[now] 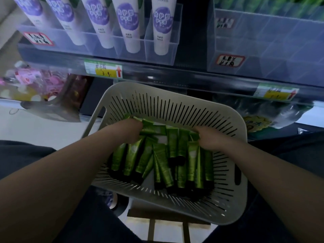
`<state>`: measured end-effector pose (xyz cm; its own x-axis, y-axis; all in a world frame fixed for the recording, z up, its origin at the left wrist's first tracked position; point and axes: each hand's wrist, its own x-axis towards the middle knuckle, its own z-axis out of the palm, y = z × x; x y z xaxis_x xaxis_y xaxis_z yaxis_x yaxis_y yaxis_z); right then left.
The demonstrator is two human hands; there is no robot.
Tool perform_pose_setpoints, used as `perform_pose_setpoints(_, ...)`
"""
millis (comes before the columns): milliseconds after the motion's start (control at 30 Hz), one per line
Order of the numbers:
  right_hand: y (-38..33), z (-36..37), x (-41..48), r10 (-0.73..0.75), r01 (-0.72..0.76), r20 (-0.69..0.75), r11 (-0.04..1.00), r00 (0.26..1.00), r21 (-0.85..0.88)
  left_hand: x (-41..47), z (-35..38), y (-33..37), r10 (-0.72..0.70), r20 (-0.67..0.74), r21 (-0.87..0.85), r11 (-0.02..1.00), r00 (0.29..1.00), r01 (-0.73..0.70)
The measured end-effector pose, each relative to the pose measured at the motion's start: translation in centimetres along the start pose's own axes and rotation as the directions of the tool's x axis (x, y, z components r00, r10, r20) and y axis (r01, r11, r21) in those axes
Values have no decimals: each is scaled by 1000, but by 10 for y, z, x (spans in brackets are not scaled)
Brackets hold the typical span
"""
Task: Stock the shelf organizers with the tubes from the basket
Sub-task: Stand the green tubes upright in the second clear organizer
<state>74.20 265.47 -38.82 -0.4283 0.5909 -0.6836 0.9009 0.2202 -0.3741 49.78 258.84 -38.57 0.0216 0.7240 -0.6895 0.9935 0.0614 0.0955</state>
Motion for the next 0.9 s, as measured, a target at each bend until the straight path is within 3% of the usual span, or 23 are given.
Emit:
perform_pose_setpoints(300, 5, 8, 25, 46, -40, 78, 997, 996, -72, 22, 10, -16, 13, 28, 9, 1000, 1000, -14)
perform_pose_setpoints(700, 3, 26, 43, 142, -86, 166, 948, 976, -307, 38, 19, -23, 67, 84, 80, 994, 994, -74)
perform_pose_setpoints(900, 5, 24, 43, 99, -56, 99, 928, 990, -369, 38, 20, -22, 101, 50, 27, 994, 994, -102)
